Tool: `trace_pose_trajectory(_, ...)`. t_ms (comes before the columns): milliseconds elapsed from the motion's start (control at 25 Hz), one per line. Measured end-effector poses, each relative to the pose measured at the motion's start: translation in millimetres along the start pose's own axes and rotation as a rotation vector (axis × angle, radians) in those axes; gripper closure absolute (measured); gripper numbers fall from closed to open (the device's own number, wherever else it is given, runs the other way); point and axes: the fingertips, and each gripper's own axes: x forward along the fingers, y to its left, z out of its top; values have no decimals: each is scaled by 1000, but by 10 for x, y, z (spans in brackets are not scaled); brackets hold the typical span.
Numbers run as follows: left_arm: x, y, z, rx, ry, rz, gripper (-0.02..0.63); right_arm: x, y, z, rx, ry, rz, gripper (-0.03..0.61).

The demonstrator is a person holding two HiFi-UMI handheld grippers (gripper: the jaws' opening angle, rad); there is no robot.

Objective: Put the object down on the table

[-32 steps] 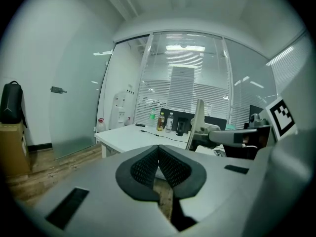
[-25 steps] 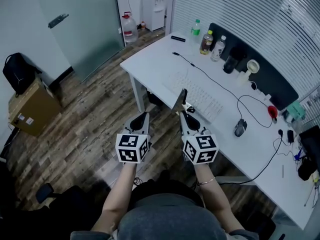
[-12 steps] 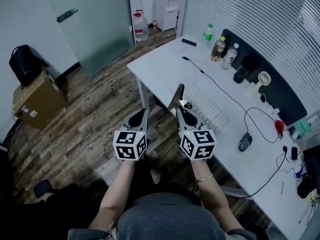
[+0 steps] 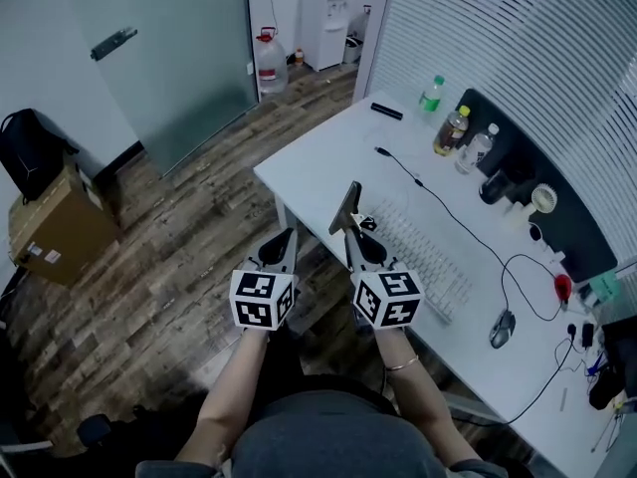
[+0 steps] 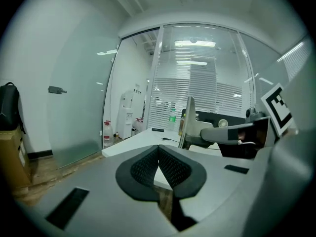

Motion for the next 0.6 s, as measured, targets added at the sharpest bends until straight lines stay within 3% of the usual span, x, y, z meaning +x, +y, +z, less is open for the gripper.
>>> trace_pose_trajectory(320, 580, 797, 263, 17, 27, -79, 591, 1009, 72, 138, 50, 35, -59, 572)
trace_pose_trajectory(600, 918, 1268, 412, 15, 34, -126, 591, 1525, 32, 220, 82, 43, -125, 572)
